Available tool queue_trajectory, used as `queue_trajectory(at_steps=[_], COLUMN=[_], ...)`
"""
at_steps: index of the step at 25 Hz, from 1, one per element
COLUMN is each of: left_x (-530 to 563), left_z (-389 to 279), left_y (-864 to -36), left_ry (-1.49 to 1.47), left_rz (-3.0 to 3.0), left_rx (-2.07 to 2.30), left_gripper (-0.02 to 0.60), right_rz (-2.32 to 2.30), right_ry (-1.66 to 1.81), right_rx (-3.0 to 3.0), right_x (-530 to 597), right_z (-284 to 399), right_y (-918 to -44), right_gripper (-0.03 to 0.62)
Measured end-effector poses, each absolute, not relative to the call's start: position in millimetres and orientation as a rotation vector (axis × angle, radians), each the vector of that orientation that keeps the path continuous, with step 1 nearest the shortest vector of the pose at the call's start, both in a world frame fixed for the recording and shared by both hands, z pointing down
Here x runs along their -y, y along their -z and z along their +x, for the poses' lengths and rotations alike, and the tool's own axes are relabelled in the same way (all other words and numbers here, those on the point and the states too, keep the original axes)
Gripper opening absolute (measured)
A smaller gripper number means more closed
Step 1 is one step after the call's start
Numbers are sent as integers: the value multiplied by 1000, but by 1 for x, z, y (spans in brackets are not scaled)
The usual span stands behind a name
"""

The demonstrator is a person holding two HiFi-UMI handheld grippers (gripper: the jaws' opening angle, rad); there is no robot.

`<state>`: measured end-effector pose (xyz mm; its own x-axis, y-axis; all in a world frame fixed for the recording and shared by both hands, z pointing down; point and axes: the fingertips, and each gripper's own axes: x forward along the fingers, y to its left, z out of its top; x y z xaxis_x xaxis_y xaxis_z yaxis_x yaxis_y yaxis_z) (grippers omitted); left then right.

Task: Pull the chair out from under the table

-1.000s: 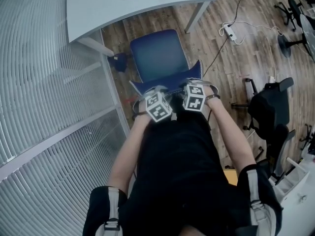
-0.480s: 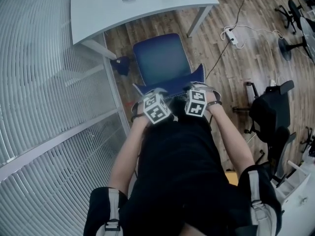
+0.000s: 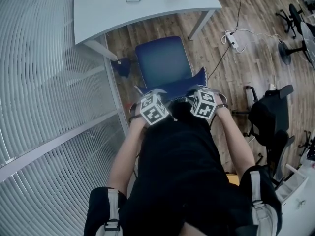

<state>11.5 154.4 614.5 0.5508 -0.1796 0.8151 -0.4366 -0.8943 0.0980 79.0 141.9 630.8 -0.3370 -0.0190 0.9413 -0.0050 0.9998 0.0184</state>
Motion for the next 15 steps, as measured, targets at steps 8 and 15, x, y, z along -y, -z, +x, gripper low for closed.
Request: queue_trajectory(at_steps=[8,15], left_x=[-121,-69], left_z=[1,-27], left_y=[-589,-543], left_ry=[-1224,-998], left_rz=[2548,2566], left_rx=[625,958], left_gripper=[126,104], right_rz=[150,336], right_ry=[2,-64], right_rx=[2043,2231], right_x=[-106,-59], right_z=[62,30], right_y=[-592,-550], right_gripper=[81,80])
